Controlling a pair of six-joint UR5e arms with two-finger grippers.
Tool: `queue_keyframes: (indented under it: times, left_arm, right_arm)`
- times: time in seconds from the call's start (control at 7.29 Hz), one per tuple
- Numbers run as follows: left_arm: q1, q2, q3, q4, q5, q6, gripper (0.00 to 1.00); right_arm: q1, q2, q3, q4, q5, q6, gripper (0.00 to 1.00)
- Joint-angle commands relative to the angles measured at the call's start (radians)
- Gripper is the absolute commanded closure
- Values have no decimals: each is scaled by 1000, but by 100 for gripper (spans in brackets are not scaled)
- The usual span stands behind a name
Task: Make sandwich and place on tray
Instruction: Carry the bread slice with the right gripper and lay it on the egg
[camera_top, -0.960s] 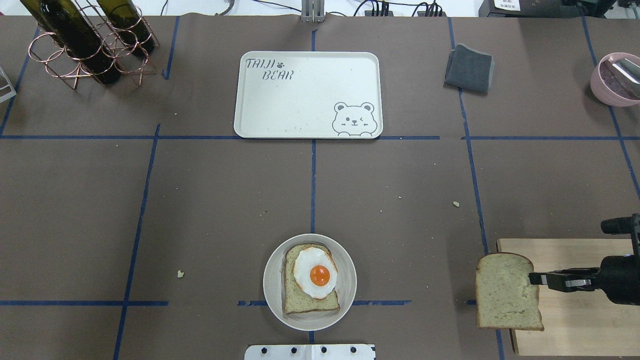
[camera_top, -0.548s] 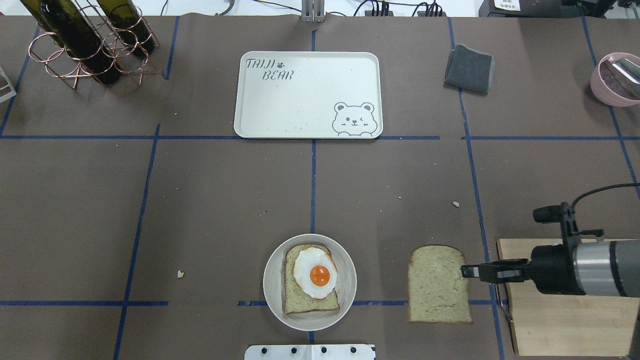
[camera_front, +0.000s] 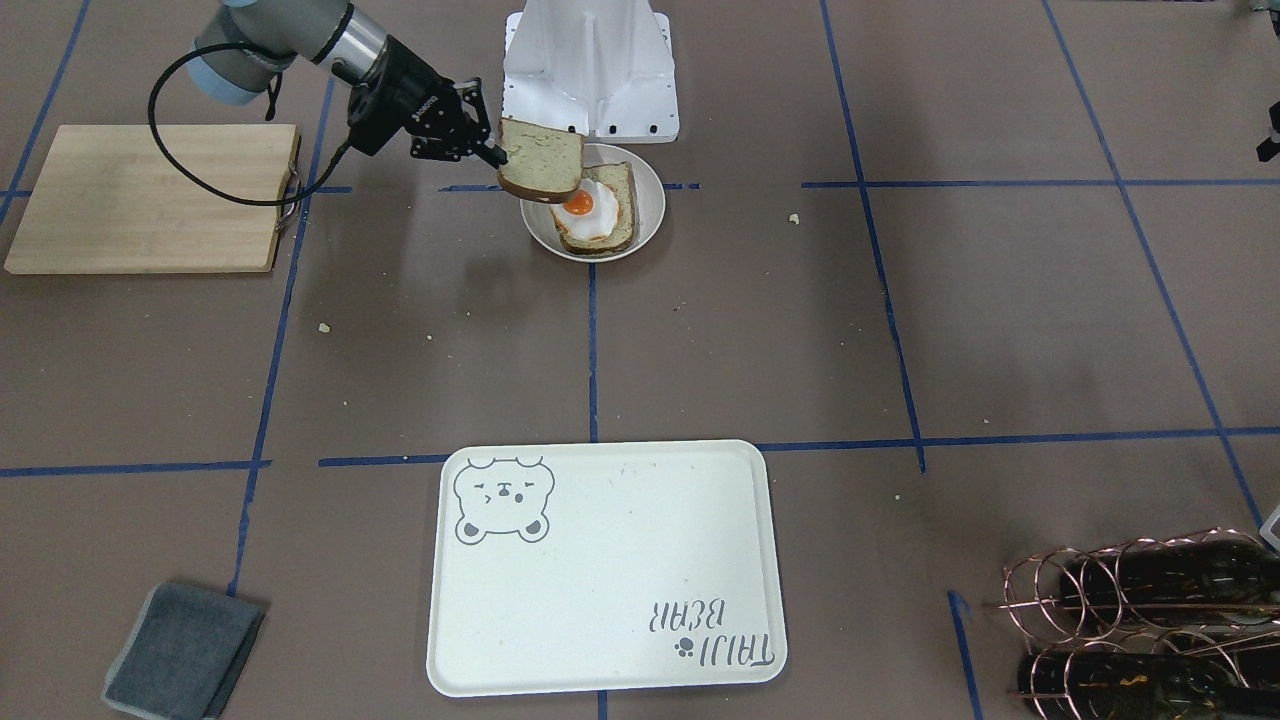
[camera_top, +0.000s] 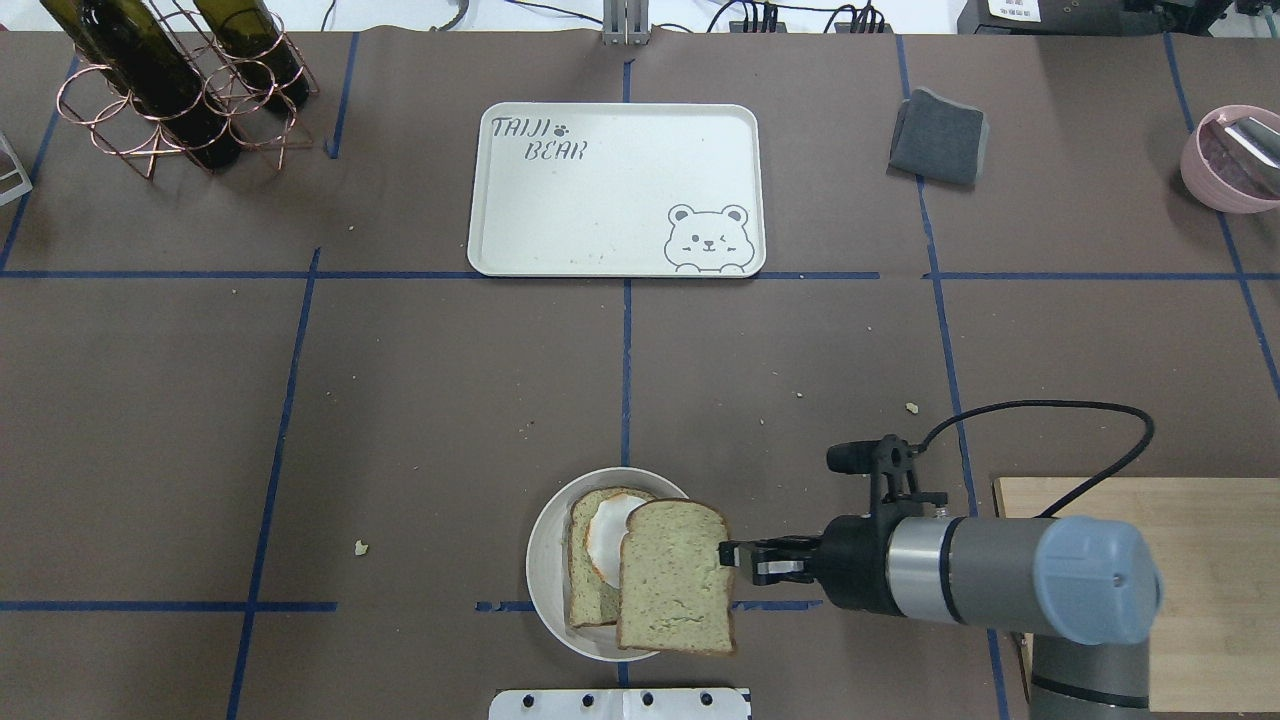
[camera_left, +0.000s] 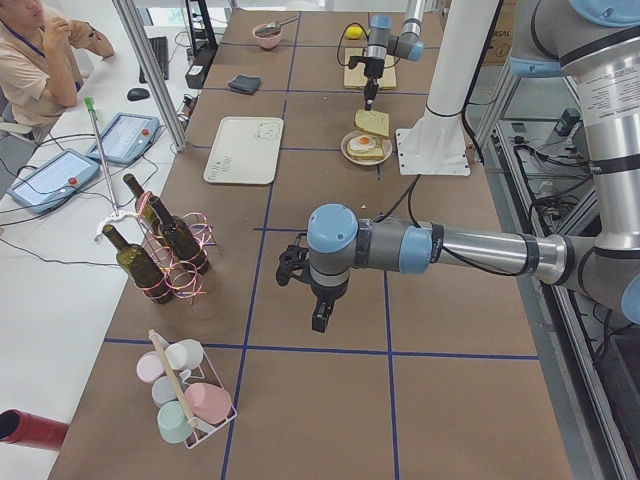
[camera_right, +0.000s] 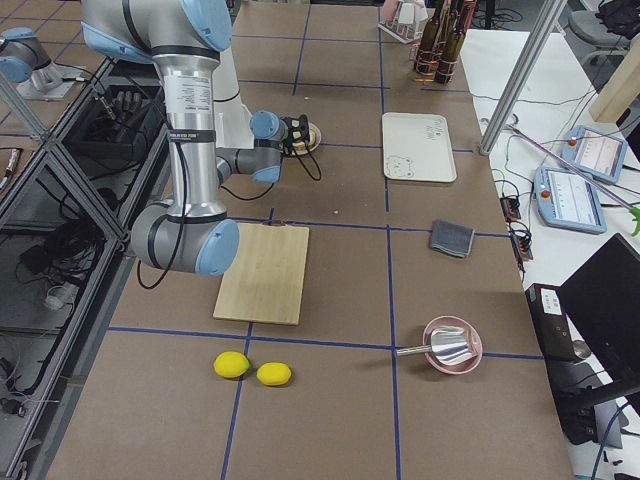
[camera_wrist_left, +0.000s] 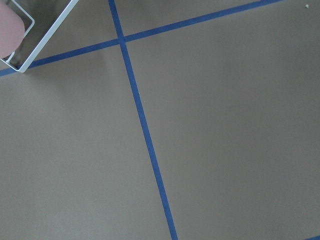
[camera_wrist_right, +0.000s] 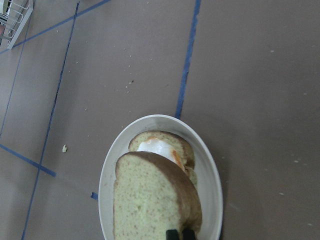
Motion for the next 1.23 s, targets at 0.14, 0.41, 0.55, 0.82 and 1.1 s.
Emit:
queue_keyframes:
  times: [0.14, 0.41, 0.55, 0.82, 1.1]
  left_arm:
    - [0, 5, 5, 1, 0, 0, 0]
    - [0, 6, 7, 1, 0, 0, 0]
    - [0, 6, 7, 1, 0, 0, 0]
    - [0, 6, 10, 1, 0, 0, 0]
    - [1, -4, 2, 0, 3, -3, 0]
  right_arm:
    - [-42, 117, -80, -54, -70, 3, 100]
    - [-39, 114, -91, -56, -68, 2, 100]
    - [-39, 117, -90, -72, -71, 3, 64]
    - [-21, 125, -53, -146, -99, 2, 0]
    - [82, 140, 86, -456, 7, 2, 0]
